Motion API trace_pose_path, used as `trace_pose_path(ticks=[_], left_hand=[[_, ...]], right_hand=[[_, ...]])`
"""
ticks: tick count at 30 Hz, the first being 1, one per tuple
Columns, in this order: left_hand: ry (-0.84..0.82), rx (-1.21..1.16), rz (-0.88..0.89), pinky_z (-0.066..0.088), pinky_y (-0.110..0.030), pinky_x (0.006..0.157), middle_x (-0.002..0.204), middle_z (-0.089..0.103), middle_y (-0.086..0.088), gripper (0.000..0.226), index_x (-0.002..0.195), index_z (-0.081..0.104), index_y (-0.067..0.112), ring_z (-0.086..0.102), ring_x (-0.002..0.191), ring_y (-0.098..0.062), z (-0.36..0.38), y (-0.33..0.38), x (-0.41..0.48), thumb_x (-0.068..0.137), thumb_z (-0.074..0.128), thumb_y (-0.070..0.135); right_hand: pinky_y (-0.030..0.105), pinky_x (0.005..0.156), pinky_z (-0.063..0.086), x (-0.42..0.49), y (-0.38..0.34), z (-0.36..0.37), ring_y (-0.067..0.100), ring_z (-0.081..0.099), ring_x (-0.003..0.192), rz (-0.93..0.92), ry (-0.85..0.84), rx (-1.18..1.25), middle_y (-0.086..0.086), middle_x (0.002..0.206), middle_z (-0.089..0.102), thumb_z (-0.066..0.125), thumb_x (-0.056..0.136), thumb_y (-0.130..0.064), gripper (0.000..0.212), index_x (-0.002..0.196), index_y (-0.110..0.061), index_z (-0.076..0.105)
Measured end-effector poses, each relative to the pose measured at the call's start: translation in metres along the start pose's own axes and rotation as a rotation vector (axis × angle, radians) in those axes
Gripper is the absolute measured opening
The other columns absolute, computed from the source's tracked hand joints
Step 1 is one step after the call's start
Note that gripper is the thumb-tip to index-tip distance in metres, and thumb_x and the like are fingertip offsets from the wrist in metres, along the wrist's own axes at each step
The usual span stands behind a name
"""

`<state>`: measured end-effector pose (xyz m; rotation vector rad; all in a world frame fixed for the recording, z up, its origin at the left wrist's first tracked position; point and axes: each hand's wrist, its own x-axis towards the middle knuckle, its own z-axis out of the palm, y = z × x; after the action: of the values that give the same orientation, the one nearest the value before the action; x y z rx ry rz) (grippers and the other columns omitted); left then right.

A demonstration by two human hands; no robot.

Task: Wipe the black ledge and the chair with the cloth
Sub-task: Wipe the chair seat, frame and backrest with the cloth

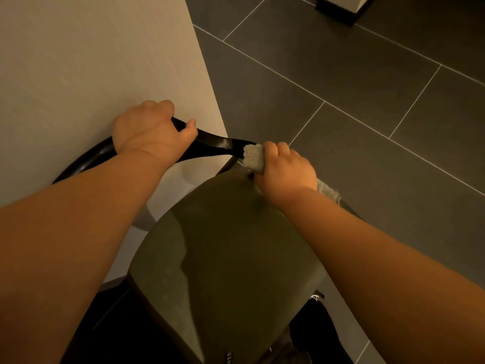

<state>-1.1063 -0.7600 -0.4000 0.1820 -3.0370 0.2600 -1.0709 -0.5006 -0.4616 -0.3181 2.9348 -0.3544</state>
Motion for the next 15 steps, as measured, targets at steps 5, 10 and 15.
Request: trace_pose_path(ticks=[5, 10, 15], left_hand=[[-0.016, 0.138, 0.09, 0.038, -0.039, 0.067, 0.086, 0.052, -0.016, 0.052, 0.106, 0.063, 0.007, 0.046, 0.073, -0.032, -0.011, 0.011, -0.004, 0.105, 0.037, 0.052], [-0.197, 0.373, 0.404, 0.037, -0.043, 0.084, 0.104, 0.061, -0.009, 0.045, 0.12, 0.057, 0.018, 0.053, 0.092, -0.027, -0.016, 0.071, -0.009, 0.11, 0.023, 0.046], [-0.217, 0.298, 0.408, 0.033, -0.042, 0.077, 0.104, 0.066, -0.01, 0.044, 0.116, 0.056, 0.017, 0.058, 0.088, -0.03, 0.013, 0.104, -0.013, 0.11, 0.021, 0.043]], right_hand=[[0.044, 0.086, 0.048, -0.066, 0.043, -0.001, 0.033, 0.058, 0.105, 0.098, 0.065, -0.129, 0.01, 0.122, 0.055, 0.061, 0.09, -0.049, 0.074, 0.149, -0.013, 0.036], [0.042, 0.077, 0.045, -0.019, 0.022, 0.001, 0.033, 0.06, 0.102, 0.053, -0.007, -0.017, 0.009, 0.118, 0.055, 0.054, 0.095, -0.057, 0.058, 0.135, -0.016, 0.042], [0.041, 0.079, 0.048, -0.009, 0.023, 0.007, 0.032, 0.061, 0.105, -0.022, 0.025, 0.004, 0.008, 0.125, 0.056, 0.057, 0.095, -0.05, 0.064, 0.145, -0.015, 0.039]])
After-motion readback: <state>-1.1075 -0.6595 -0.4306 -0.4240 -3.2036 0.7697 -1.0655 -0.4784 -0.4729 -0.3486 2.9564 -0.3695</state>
